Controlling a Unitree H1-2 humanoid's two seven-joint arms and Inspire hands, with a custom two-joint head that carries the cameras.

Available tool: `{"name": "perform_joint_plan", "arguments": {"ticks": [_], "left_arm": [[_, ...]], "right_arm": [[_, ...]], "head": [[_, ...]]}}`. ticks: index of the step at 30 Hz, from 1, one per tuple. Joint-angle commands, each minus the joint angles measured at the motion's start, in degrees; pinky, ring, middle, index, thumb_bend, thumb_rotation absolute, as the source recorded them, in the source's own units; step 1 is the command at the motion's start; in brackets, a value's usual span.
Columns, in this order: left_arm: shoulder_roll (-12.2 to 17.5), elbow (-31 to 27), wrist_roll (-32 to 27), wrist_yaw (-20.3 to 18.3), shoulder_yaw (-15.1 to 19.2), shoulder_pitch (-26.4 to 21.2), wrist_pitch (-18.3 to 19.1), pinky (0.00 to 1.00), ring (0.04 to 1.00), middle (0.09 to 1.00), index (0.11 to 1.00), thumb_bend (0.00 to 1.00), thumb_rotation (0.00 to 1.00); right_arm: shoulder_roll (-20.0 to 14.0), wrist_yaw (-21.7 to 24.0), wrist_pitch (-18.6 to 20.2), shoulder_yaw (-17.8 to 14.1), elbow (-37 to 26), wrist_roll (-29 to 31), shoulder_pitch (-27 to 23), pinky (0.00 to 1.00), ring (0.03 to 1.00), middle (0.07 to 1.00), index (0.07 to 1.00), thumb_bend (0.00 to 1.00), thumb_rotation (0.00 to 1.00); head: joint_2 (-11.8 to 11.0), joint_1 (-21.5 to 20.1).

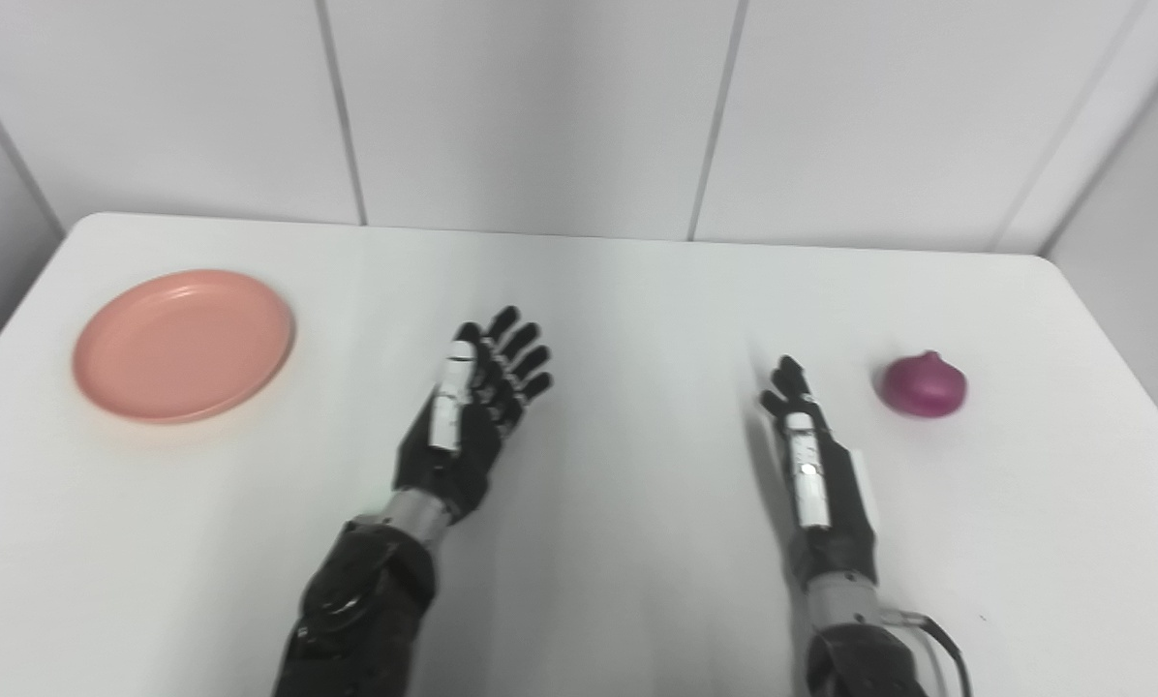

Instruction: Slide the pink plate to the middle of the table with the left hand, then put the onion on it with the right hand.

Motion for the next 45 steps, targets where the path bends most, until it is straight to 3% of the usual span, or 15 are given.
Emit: {"name": "perform_joint_plan", "arguments": {"ticks": [1, 9, 16, 19, 23, 27, 34, 45], "left_arm": [[-0.70, 3.28, 1.65, 1.03, -0.74, 0.82, 0.99, 0.94, 0.945, 0.956, 0.947, 0.43, 1.00], [-3.84, 8.05, 5.15, 2.25, -2.71, -1.08, -3.17, 0.93, 0.946, 0.961, 0.951, 0.43, 1.00], [-5.62, 13.18, 7.82, 3.66, -3.63, -3.49, -6.86, 0.93, 0.947, 0.961, 0.952, 0.46, 1.00], [-6.37, 16.23, 8.01, 4.17, -3.50, -4.83, -8.75, 0.92, 0.937, 0.951, 0.942, 0.44, 1.00], [-6.61, 19.64, 8.37, 4.11, -3.84, -6.31, -11.48, 0.90, 0.939, 0.957, 0.945, 0.44, 1.00], [-6.97, 21.93, 8.67, 4.19, -3.71, -7.09, -13.57, 0.89, 0.933, 0.953, 0.943, 0.44, 1.00], [-6.75, 23.11, 9.00, 3.99, -4.20, -7.56, -15.29, 0.91, 0.952, 0.970, 0.956, 0.45, 1.00], [-6.29, 19.64, 10.97, 4.92, -4.95, -6.71, -16.61, 0.90, 0.946, 0.967, 0.963, 0.44, 1.00]], "right_arm": [[-0.81, 0.93, -1.38, -0.64, 0.39, 1.07, -0.34, 1.00, 0.958, 0.971, 0.975, 0.23, 1.00], [-3.24, 2.61, -2.80, -2.74, 2.82, 4.19, -1.67, 1.00, 0.992, 0.999, 0.999, 0.12, 1.00], [-4.49, 3.66, -2.99, -4.60, 6.36, 7.03, -3.07, 1.00, 0.995, 0.999, 0.998, 0.22, 1.00], [-5.34, 4.05, -5.56, -4.91, 8.77, 6.99, -3.75, 1.00, 0.970, 0.980, 0.976, 0.30, 1.00], [-5.40, 3.25, -5.46, -5.15, 9.26, 6.29, -4.49, 0.91, 0.927, 0.945, 0.935, 0.42, 1.00], [-5.65, 3.43, -5.52, -5.35, 9.67, 6.15, -4.62, 0.88, 0.907, 0.923, 0.908, 0.49, 1.00], [-5.44, 3.44, -5.04, -5.48, 9.64, 6.35, -4.73, 0.87, 0.891, 0.905, 0.877, 0.51, 0.97], [-4.44, 2.99, -4.40, -5.25, 8.61, 5.67, -4.84, 0.76, 0.842, 0.864, 0.819, 0.53, 0.94]], "head": [[-0.69, 2.17], [-5.12, 15.45], [-7.53, 22.96], [-9.21, 26.25], [-10.82, 28.20], [-11.51, 28.89], [-11.69, 28.91], [-11.38, 28.31]]}}
